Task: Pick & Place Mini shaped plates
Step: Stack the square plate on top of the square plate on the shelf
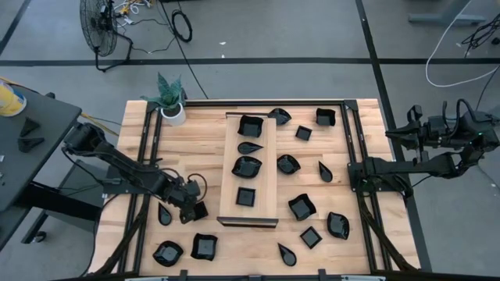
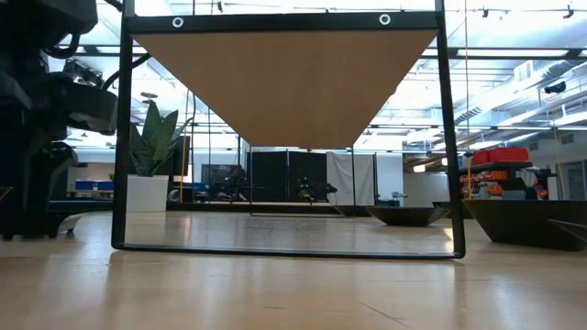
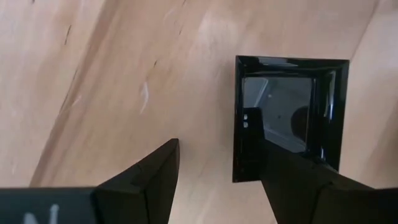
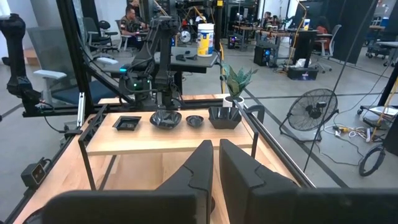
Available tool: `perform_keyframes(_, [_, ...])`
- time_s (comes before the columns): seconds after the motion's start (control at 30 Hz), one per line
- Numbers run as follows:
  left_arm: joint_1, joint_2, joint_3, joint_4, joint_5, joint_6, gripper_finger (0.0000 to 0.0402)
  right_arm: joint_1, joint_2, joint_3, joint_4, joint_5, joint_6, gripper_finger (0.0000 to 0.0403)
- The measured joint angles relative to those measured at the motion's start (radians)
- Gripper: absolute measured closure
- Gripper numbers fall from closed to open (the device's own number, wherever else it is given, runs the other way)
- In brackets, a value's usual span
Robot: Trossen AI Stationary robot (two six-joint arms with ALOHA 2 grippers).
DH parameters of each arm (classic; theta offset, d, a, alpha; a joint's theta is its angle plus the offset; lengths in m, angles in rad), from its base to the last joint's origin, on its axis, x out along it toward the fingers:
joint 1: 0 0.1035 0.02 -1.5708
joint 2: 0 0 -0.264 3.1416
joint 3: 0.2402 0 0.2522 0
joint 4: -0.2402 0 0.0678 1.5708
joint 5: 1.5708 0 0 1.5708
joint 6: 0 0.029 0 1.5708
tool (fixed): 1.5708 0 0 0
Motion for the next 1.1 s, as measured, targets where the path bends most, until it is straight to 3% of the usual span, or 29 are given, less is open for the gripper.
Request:
perform_keyframes(0.23, [0.000, 0.002, 0.002, 0.002, 0.000, 0.002, 0.0198, 0.000, 0.000, 0.000, 0.000, 0.000, 0.000, 0.0369])
perform_keyframes(1.1, [0.000, 0.005, 0.001, 0.020, 0.043, 0.002, 0.0383, 0.000, 0.000, 0.000, 0.000, 0.000, 0.000, 0.0369])
